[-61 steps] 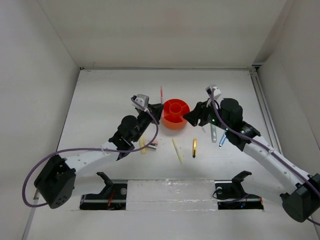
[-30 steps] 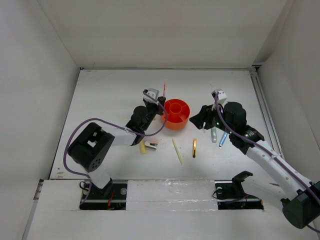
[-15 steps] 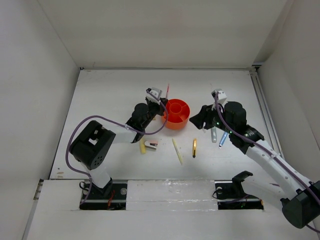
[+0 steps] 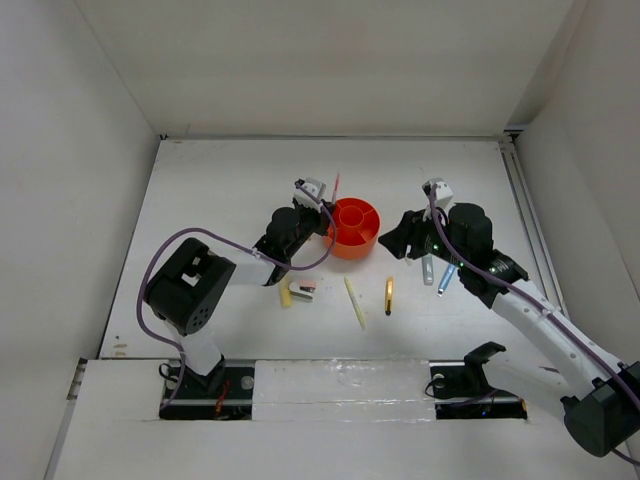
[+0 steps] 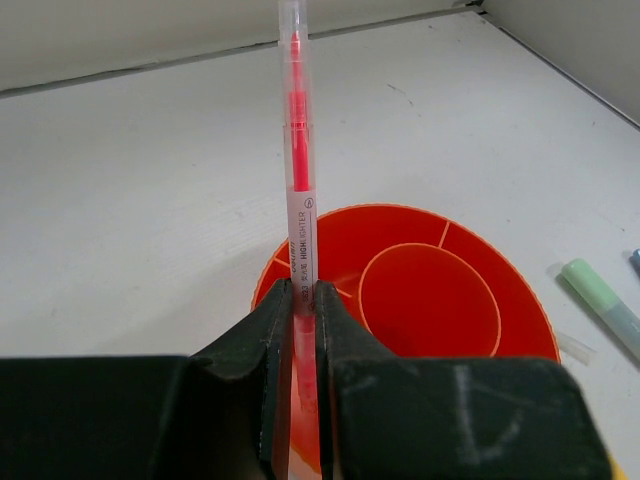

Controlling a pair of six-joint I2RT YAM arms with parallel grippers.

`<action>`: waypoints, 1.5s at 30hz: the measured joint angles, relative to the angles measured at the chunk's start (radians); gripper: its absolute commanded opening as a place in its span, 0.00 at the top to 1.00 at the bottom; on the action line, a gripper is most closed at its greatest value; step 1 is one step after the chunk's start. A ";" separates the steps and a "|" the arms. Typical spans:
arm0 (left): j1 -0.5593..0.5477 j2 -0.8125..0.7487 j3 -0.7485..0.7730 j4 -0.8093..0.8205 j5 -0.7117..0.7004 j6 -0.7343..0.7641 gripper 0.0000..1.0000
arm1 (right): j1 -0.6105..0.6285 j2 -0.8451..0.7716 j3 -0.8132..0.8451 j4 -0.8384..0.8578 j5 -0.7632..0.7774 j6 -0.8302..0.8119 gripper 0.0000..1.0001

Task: Sort the stationery into containers
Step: Place the pen in the storage box.

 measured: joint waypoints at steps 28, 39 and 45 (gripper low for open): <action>0.000 -0.011 -0.033 -0.030 -0.007 -0.048 0.43 | 0.000 0.004 -0.017 0.008 -0.011 0.000 0.43; -0.036 -0.303 -0.048 -0.126 -0.152 -0.084 0.00 | 0.000 0.063 -0.020 0.011 -0.019 -0.008 0.32; -0.039 -0.334 -0.003 -0.320 -0.401 -0.161 0.00 | 0.021 0.066 -0.020 0.014 -0.003 -0.016 0.26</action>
